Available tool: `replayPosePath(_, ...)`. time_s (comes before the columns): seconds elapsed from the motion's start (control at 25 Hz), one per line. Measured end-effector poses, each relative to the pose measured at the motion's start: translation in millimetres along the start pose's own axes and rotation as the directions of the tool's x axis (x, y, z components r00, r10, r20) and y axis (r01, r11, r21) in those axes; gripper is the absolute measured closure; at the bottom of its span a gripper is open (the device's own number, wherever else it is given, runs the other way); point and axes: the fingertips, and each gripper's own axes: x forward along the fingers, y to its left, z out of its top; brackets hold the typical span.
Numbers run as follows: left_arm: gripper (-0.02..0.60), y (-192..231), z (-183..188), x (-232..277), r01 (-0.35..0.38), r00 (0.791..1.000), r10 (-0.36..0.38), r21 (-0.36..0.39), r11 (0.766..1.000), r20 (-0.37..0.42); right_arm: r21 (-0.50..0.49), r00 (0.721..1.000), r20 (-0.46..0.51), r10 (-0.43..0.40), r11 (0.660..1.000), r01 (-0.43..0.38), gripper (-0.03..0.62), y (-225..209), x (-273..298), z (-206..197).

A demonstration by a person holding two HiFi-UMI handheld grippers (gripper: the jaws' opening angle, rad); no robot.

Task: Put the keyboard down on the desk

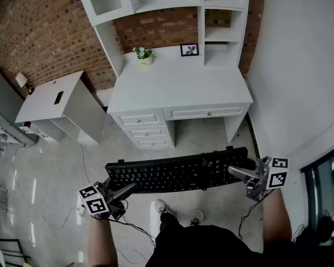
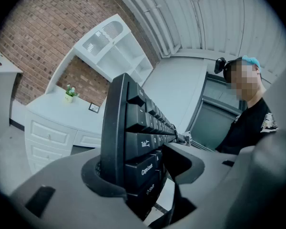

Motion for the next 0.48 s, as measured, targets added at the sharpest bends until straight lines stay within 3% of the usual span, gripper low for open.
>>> replayPosePath(0.48,0.308,-5.7,4.8,-4.8,-0.006,1.000,0.006,0.007,1.000,-0.001,0.019,1.000,-0.006,-0.004,1.000,0.004,0.465,6.5,0.7,1.9)
